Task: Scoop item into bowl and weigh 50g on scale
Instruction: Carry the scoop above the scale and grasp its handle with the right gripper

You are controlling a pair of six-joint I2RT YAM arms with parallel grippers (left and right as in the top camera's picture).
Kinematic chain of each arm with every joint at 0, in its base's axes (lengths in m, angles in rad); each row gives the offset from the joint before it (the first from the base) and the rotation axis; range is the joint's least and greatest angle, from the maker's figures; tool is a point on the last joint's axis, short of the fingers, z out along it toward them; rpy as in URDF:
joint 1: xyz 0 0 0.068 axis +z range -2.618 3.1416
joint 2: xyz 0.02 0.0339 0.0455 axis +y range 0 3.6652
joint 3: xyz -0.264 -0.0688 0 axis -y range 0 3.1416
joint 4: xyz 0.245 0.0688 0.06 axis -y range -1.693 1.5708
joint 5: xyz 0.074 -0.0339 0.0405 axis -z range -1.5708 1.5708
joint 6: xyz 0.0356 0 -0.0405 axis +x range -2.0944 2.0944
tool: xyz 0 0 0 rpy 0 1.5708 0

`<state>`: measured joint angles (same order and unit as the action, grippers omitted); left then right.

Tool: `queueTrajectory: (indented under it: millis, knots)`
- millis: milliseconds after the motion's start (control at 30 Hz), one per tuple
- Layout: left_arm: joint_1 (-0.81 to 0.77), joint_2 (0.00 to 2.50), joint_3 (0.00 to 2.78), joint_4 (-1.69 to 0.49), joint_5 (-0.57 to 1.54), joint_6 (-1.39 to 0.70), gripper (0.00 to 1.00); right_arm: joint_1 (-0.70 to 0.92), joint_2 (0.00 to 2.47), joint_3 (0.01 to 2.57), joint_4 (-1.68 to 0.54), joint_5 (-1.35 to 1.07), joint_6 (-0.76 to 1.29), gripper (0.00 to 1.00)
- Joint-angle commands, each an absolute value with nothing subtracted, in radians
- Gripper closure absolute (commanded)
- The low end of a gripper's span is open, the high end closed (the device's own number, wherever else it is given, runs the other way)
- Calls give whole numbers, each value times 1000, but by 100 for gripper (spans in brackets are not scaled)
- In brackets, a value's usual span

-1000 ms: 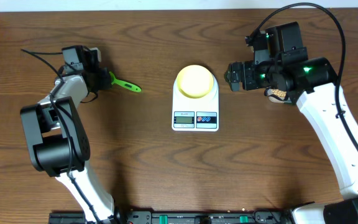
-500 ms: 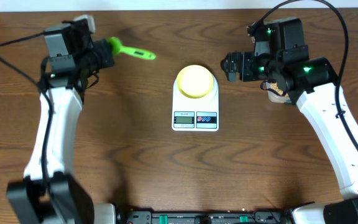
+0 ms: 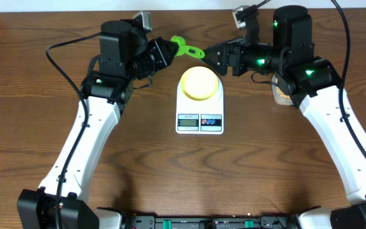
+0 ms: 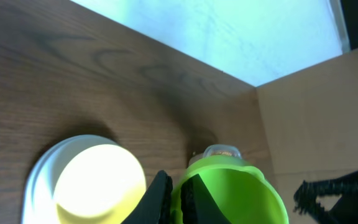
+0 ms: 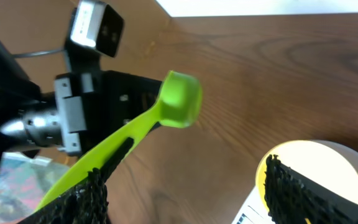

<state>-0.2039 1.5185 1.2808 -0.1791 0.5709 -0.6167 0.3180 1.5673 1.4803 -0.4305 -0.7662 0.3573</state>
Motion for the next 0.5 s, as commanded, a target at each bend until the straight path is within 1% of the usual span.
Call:
queueTrajectory:
  millis: [0,200,300,467]
  knots:
    - [-216,1516,1295,-166,503,-676,93,335,1541,1497,-411,-870,397,21]
    - [-215,1516,1295,-162,410,-675,93,327,1538,1497,-392,-847,396,22]
    - [-215,1516,1295,-162,398,-675,93,317,1527,1497,-391,-804,396,21]
    - [-215,1516,1295,-160,405,-675,93,307,1518,1497,-381,-802,396,19]
